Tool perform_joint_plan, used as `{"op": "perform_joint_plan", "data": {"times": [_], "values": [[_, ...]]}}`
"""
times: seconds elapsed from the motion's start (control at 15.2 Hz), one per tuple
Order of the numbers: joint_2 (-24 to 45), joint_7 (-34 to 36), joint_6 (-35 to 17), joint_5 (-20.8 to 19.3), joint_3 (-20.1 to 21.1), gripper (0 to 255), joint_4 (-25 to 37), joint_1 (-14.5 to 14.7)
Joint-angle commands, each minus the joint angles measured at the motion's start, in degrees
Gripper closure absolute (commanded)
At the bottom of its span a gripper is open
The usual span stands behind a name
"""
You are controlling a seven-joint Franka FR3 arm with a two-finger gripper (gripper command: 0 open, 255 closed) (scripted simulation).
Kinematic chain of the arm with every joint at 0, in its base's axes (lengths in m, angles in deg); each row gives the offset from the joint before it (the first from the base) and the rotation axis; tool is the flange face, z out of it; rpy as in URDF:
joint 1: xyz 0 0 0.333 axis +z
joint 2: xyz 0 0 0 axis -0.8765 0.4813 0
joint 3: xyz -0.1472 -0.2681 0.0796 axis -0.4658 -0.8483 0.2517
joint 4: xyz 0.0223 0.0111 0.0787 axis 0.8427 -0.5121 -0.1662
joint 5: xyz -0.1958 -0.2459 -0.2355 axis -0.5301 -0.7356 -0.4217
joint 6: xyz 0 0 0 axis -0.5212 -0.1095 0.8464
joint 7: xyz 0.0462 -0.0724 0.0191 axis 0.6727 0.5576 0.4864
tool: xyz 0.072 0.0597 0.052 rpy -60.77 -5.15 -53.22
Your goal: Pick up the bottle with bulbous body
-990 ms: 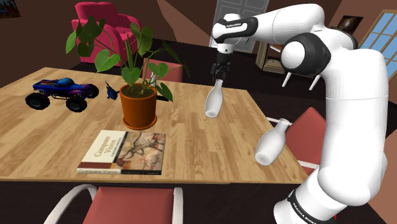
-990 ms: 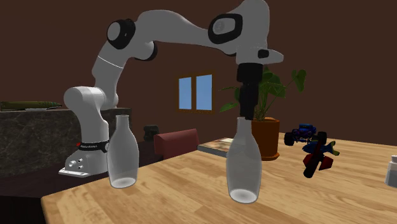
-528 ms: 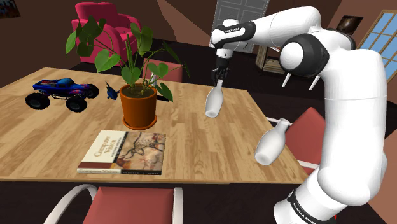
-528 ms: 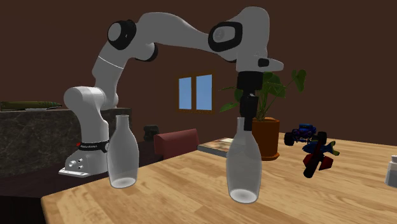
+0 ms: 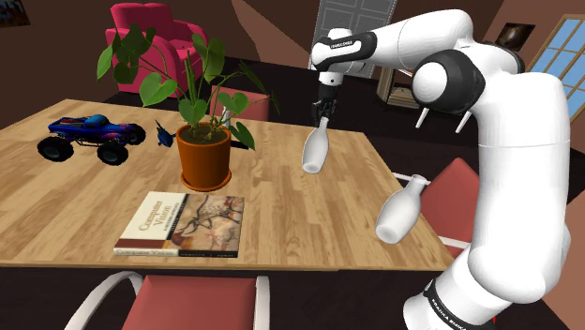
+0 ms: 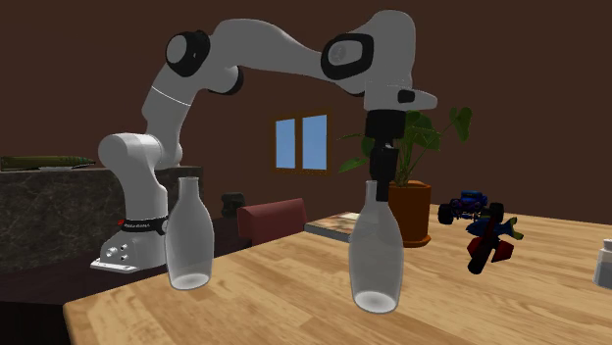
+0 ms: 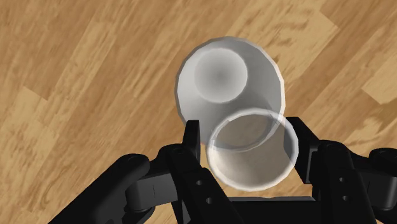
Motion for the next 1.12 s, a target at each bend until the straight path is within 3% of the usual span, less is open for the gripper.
{"op": "perform_joint_plan", "data": {"times": [0.0, 1.06], "values": [[-0.1, 0.1, 0.6, 0.0, 0.0, 255, 0.4, 0.0], [-0.5, 0.5, 11.4, -0.3, -0.2, 255, 10.9, -0.7]]}}
